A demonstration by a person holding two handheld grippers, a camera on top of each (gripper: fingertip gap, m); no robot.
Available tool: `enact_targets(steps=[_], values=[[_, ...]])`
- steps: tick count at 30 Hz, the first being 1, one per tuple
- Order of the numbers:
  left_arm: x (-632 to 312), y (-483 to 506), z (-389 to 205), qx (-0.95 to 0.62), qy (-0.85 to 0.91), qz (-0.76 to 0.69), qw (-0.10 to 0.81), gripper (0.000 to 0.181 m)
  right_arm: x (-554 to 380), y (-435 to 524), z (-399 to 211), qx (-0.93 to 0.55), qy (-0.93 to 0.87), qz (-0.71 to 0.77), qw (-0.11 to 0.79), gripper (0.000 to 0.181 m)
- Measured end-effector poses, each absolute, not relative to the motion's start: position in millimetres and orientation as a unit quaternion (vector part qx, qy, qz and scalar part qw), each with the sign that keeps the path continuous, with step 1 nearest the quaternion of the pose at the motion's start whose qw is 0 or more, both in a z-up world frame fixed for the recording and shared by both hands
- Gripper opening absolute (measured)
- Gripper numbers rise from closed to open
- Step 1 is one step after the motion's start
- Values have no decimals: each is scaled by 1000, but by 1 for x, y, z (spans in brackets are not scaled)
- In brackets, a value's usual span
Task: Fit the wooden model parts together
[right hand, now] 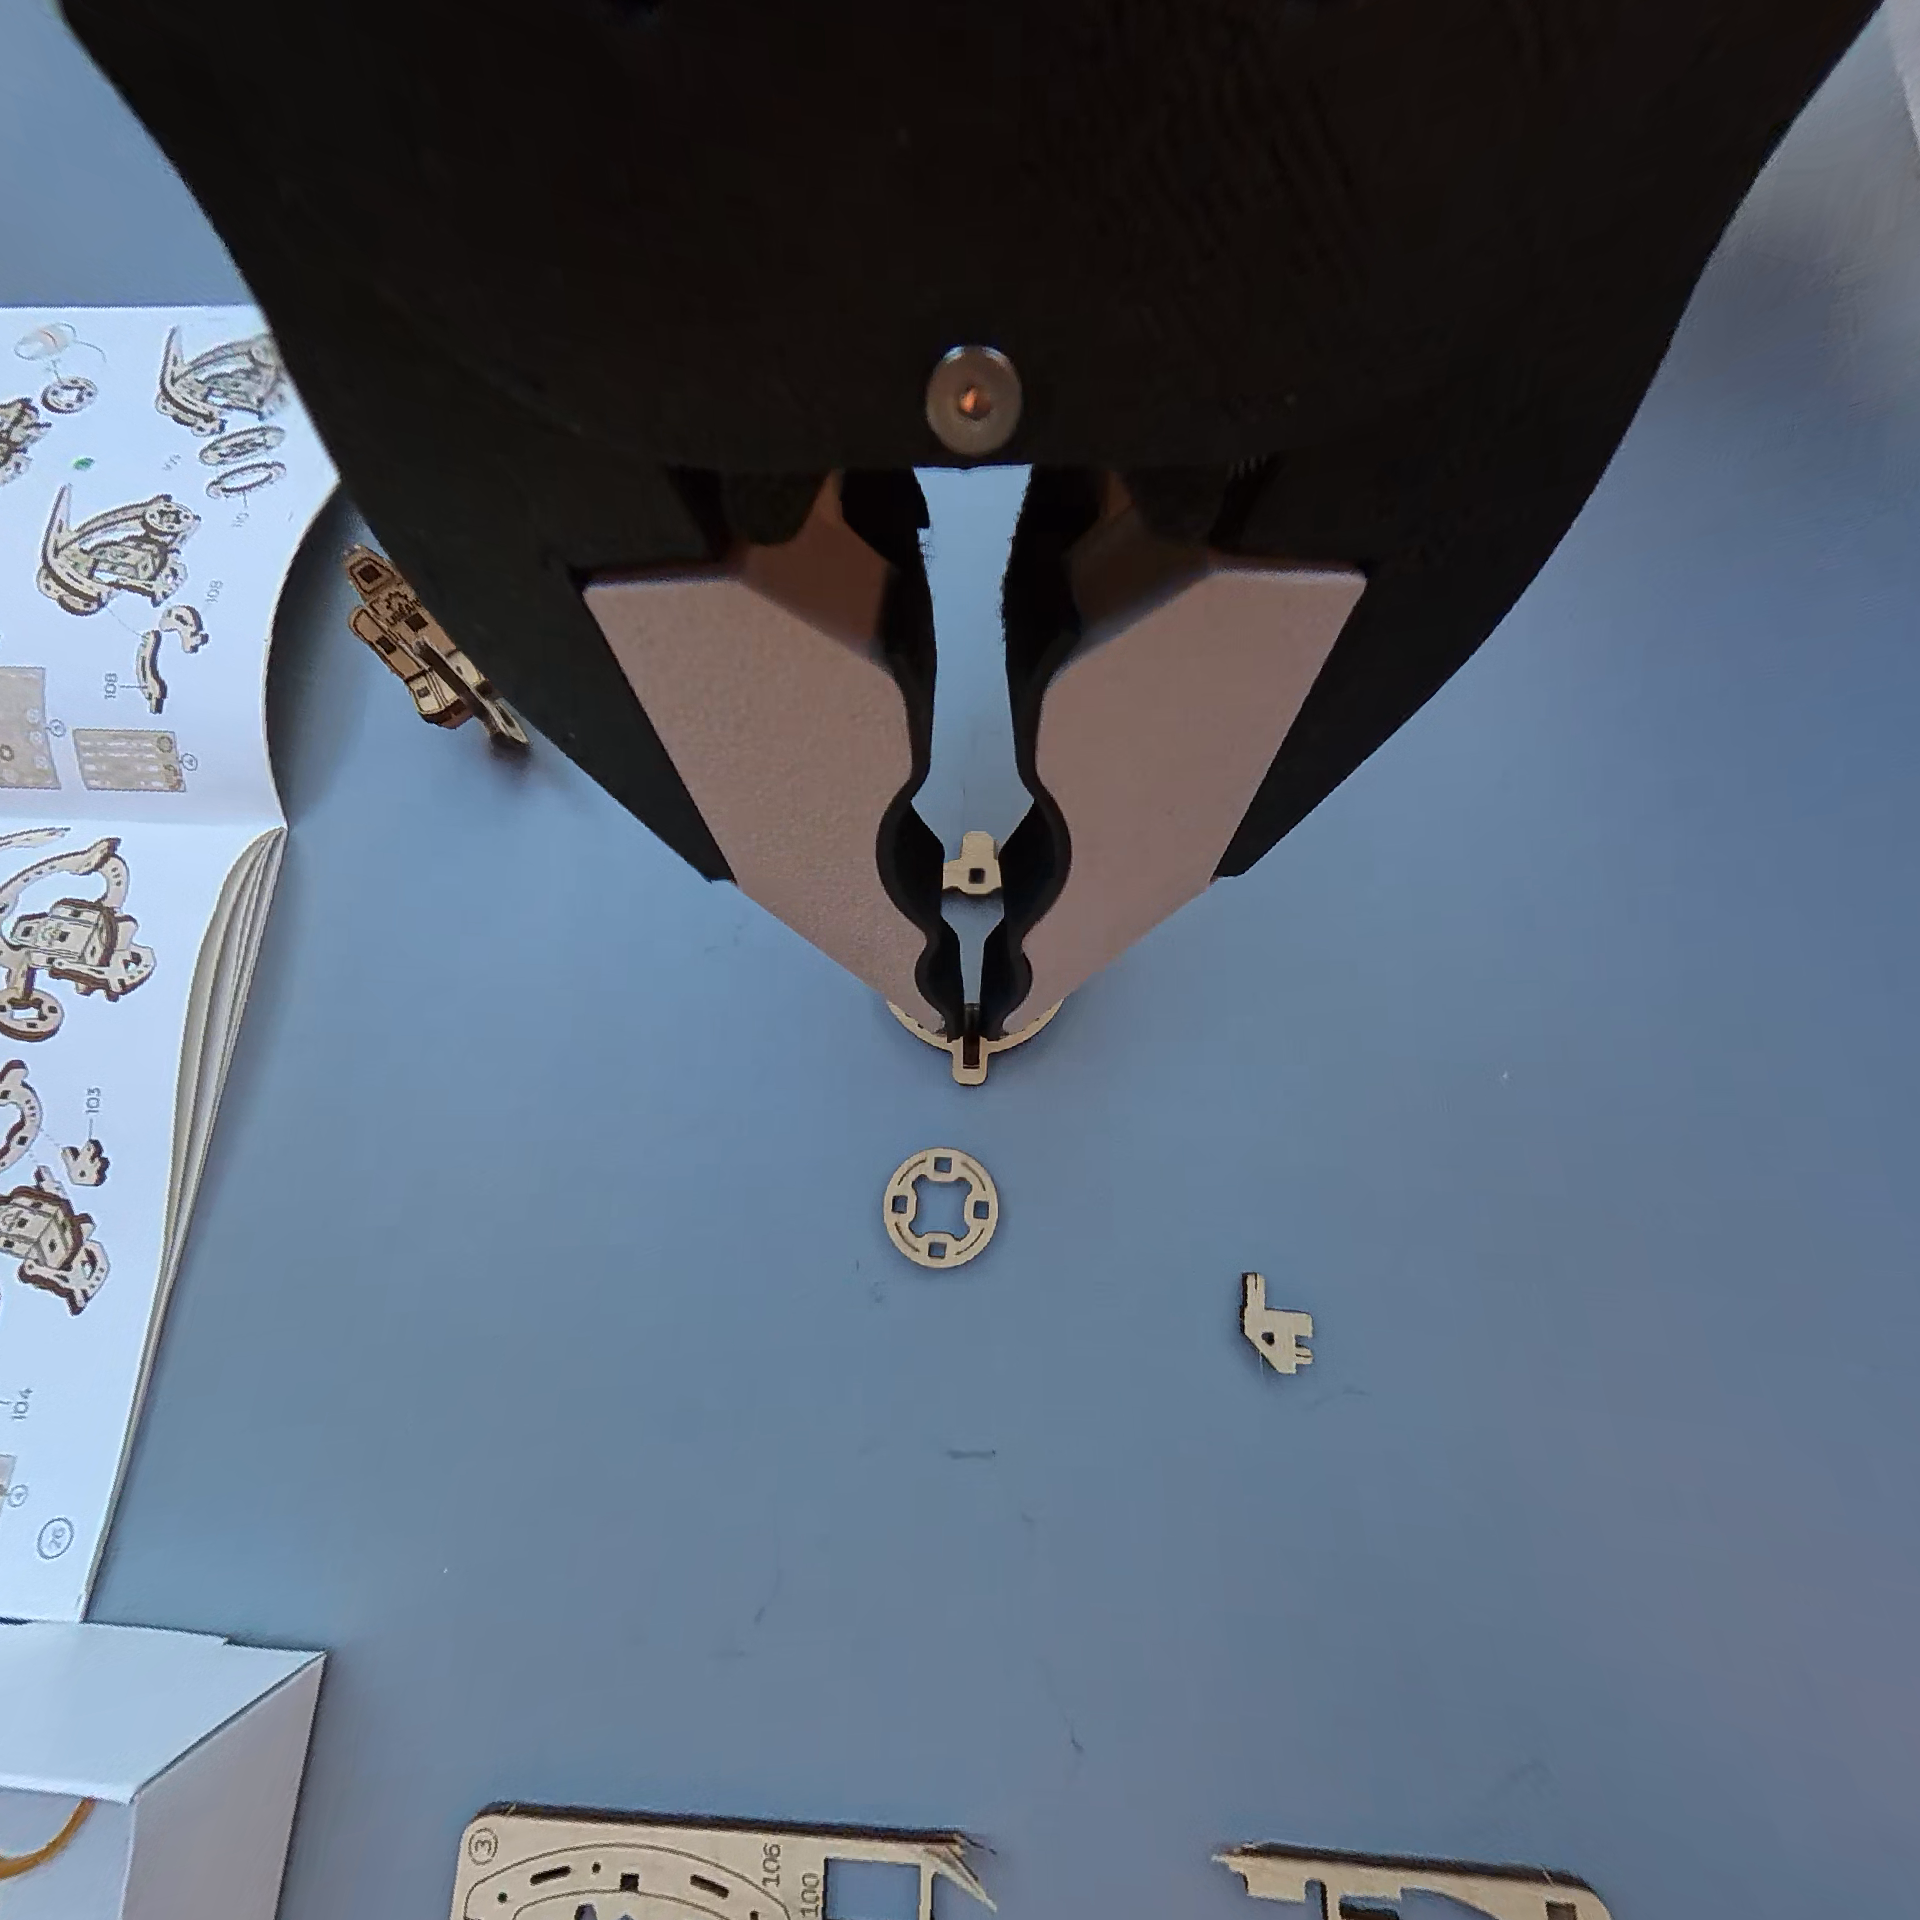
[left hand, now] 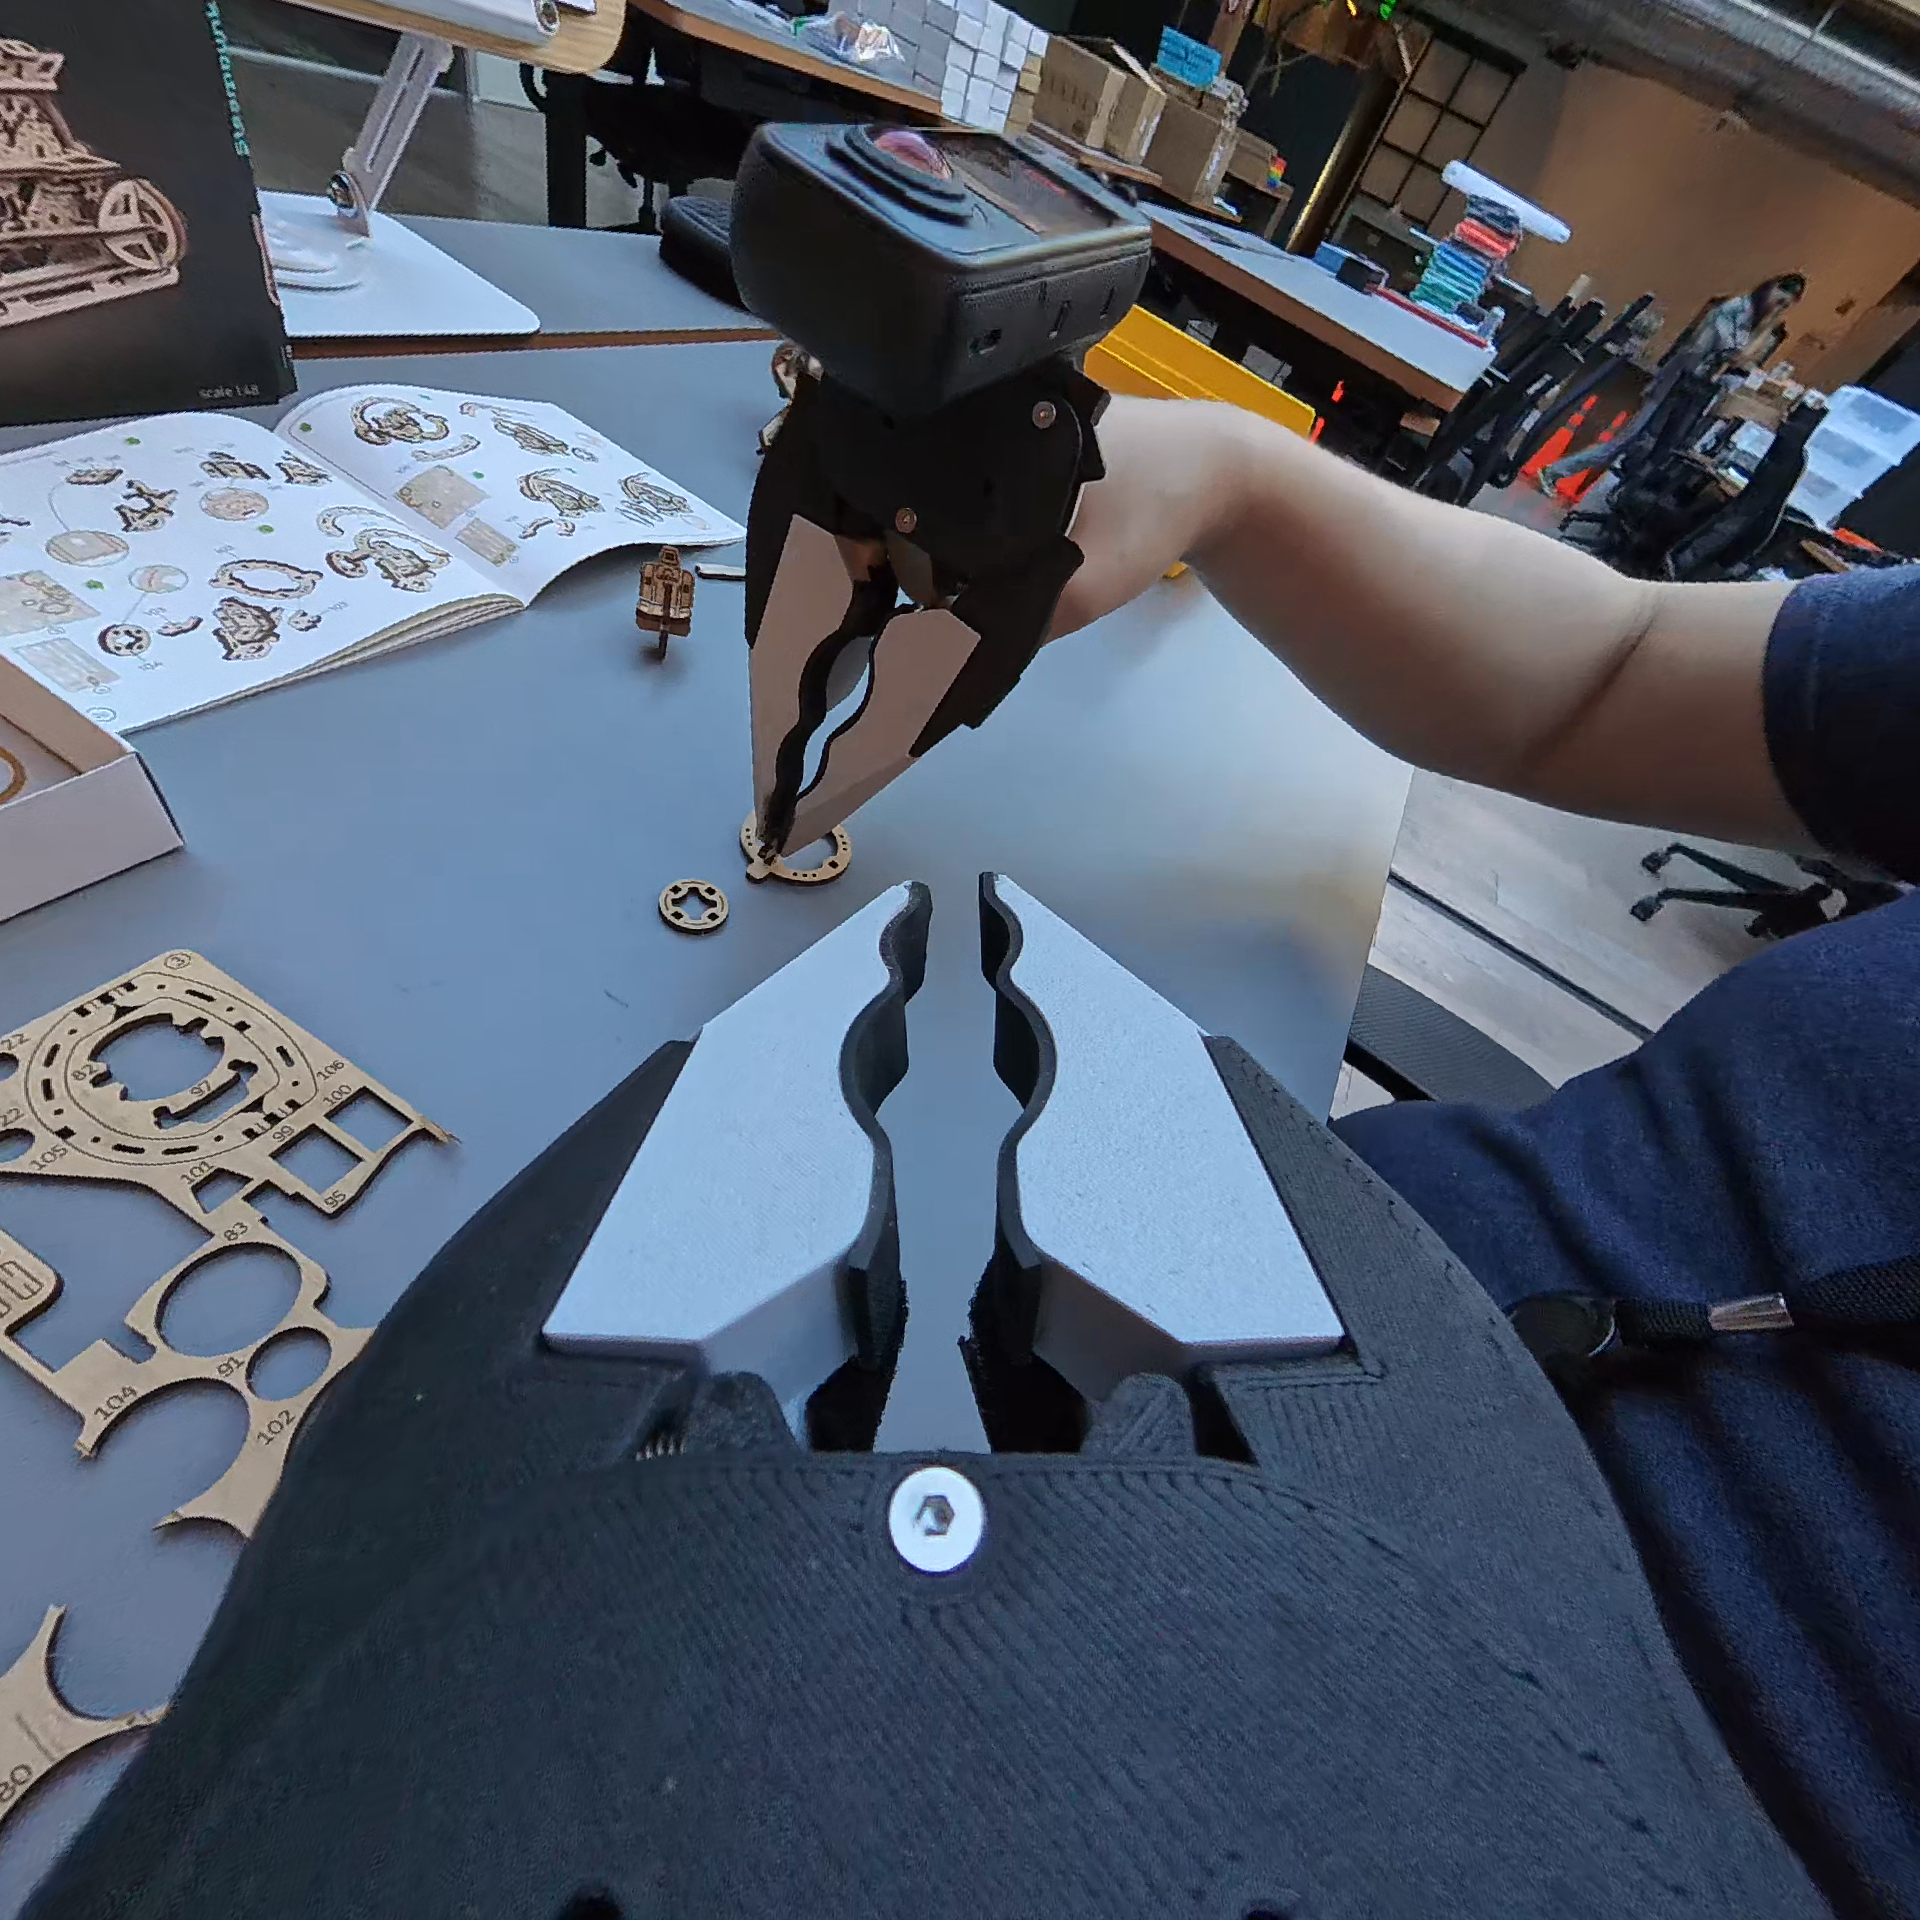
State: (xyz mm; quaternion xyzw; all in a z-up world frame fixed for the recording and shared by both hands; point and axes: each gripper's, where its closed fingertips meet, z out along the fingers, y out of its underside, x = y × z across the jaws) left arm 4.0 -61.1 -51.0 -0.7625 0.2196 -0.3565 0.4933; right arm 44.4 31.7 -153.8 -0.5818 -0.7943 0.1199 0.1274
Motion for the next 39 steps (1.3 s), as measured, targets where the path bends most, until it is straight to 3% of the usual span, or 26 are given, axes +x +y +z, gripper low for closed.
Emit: enact_targets(steps=[8, 11, 25, 39], values=[[-3, -64, -54, -763, 217, -358, 493, 8, 42, 33, -156, -588, -781, 154, 143, 3], [-7, -65, -55, -762, 213, -359, 494, 8, 44, 36, -156, -591, -776, 163, 150, 14], [-9, -66, -60, -765, 208, -362, 491, 8, 37, 33, -152, -597, -733, 273, 175, 2], [-13, -67, -61, -768, 204, -358, 489, 8, 39, 34, -154, -580, -797, 133, 101, 1]])
